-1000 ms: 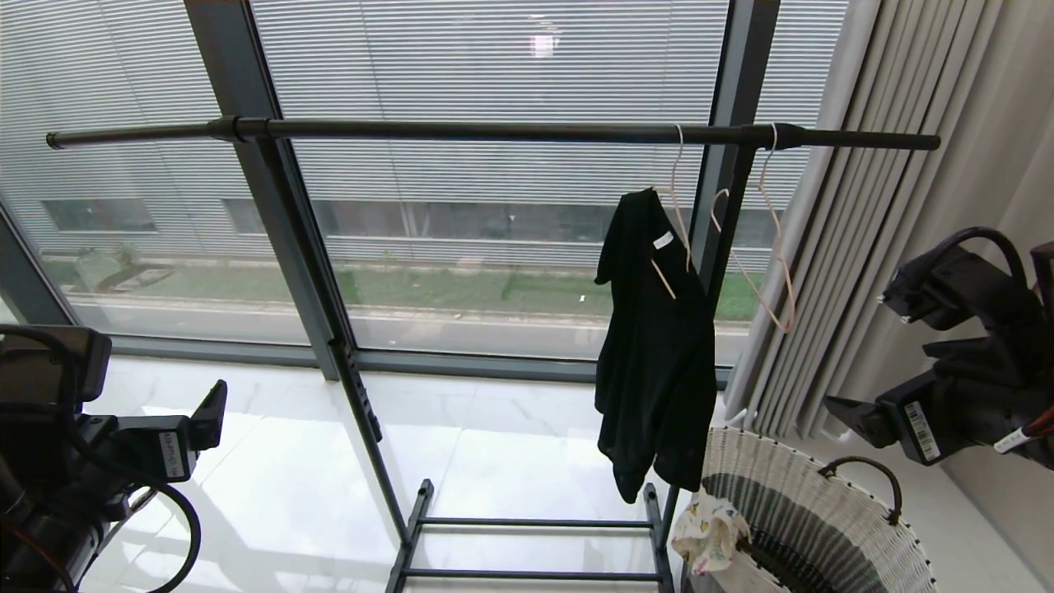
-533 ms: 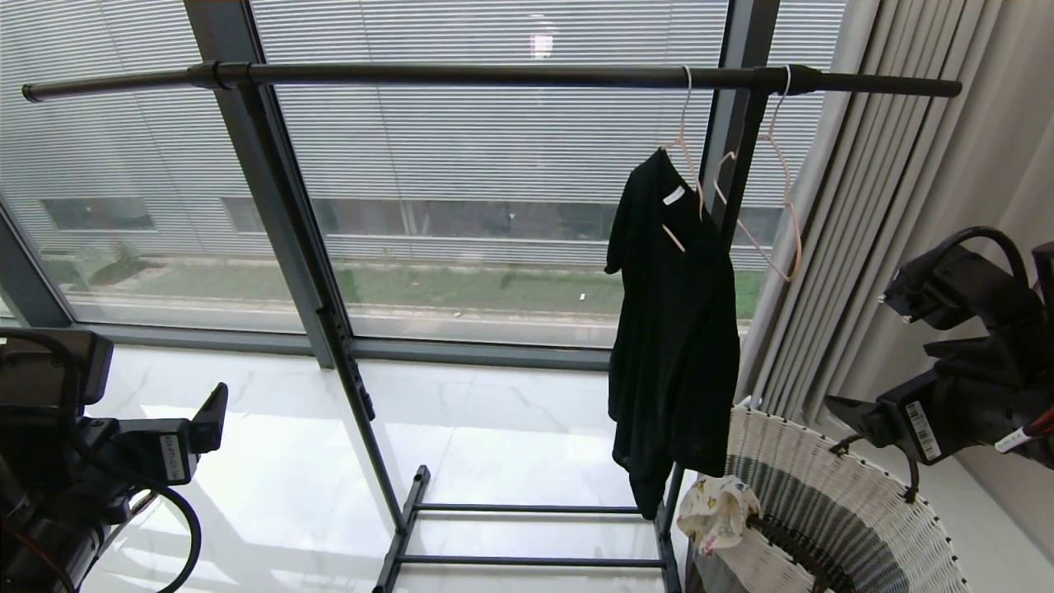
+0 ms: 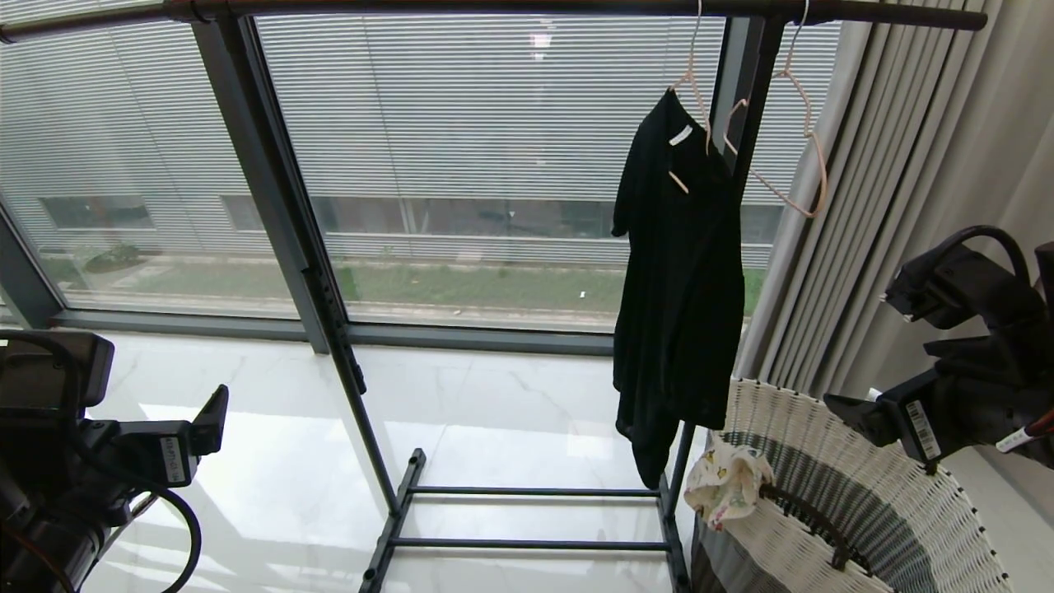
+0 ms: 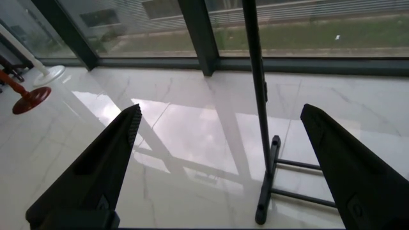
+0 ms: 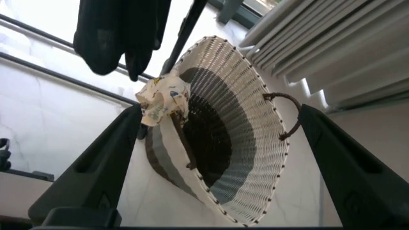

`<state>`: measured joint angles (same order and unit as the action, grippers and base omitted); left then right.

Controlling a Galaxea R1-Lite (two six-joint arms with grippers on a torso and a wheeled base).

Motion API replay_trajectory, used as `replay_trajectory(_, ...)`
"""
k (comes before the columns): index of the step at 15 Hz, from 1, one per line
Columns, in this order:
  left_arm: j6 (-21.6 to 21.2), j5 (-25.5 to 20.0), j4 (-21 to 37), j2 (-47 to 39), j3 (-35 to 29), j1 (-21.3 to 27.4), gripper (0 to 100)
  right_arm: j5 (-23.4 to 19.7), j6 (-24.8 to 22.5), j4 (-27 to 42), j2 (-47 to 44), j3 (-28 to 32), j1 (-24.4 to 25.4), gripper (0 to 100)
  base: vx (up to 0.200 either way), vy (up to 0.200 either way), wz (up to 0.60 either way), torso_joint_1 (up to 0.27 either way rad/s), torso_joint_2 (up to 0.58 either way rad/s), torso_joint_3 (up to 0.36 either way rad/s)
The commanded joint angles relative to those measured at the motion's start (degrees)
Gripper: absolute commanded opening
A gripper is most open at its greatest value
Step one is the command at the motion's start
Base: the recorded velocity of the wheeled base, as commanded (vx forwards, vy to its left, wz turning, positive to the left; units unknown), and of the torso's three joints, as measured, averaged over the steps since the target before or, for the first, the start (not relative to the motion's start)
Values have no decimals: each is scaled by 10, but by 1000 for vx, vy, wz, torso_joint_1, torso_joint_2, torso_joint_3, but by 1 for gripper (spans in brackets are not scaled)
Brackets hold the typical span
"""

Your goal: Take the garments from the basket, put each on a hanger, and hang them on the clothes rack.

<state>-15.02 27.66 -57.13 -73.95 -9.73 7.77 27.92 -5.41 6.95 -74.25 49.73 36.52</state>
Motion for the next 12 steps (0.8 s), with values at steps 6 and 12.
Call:
replay_trajectory(6,0,1,-1,0,7,0,100,-1,-28,-62,17,-77,-1,100,0,0,0,-35,104,67)
replay_trajectory(12,0,1,-1,2,7,1,100,-25,-50,-62,22,-176,-22,100,0,0,0,0,0,0)
